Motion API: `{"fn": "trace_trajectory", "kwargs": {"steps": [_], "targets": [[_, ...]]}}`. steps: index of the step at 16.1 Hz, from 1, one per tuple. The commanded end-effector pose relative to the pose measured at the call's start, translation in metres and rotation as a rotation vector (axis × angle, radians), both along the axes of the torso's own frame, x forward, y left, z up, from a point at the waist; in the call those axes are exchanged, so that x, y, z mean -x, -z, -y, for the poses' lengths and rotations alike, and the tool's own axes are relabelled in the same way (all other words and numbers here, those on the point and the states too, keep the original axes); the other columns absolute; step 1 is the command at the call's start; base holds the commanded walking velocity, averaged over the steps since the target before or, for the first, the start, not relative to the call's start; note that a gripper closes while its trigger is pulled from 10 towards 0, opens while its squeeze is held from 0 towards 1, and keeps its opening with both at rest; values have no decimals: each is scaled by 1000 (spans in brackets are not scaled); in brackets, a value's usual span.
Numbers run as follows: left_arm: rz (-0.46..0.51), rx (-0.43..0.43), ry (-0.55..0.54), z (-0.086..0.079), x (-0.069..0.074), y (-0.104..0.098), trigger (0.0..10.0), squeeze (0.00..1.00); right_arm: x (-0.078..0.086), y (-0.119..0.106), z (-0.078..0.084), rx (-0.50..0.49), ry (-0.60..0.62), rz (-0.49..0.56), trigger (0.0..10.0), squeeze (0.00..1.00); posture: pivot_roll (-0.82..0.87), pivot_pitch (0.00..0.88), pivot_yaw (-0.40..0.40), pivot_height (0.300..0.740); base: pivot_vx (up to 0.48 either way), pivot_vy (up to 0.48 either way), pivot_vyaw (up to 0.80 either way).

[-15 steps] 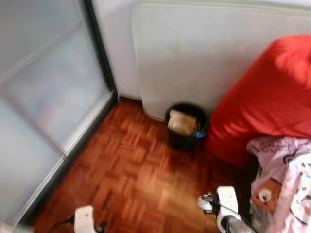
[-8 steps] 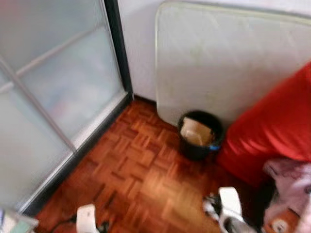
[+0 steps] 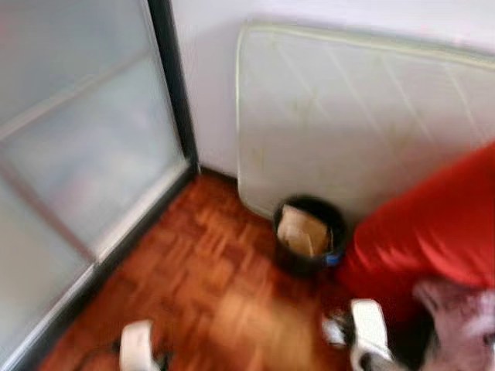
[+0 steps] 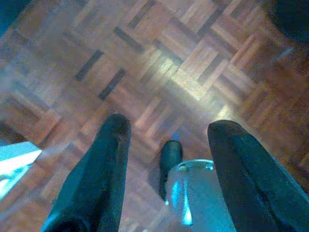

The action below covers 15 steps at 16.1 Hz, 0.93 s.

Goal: Clean up the room

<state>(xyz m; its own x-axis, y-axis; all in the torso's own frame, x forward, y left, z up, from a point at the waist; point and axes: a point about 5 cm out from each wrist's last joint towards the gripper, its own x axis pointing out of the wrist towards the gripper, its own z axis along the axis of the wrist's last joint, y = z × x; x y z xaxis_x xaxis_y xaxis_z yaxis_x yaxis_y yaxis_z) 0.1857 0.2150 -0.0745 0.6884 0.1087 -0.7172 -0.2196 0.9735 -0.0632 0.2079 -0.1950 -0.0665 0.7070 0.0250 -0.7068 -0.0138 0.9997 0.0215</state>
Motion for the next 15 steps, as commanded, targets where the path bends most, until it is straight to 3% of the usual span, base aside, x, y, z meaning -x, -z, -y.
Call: {"fn": "trace_trajectory", "kwargs": {"steps": [1,8,15], "targets": [[-25,7,5,3,4,3,10000,0,8,3,9,14,21,-27,10000,0,16,121,14,740,296,0,0],[-47,1,-2,-1,8,5,10000,0,4,1,9,5,28,-12,10000,0,6,151,24,740,297,0,0],[-50,-10,3,-4,4,3,10000,0,3,2,-2,-21,22,-10,10000,0,11,159,32,740,297,0,0]]}}
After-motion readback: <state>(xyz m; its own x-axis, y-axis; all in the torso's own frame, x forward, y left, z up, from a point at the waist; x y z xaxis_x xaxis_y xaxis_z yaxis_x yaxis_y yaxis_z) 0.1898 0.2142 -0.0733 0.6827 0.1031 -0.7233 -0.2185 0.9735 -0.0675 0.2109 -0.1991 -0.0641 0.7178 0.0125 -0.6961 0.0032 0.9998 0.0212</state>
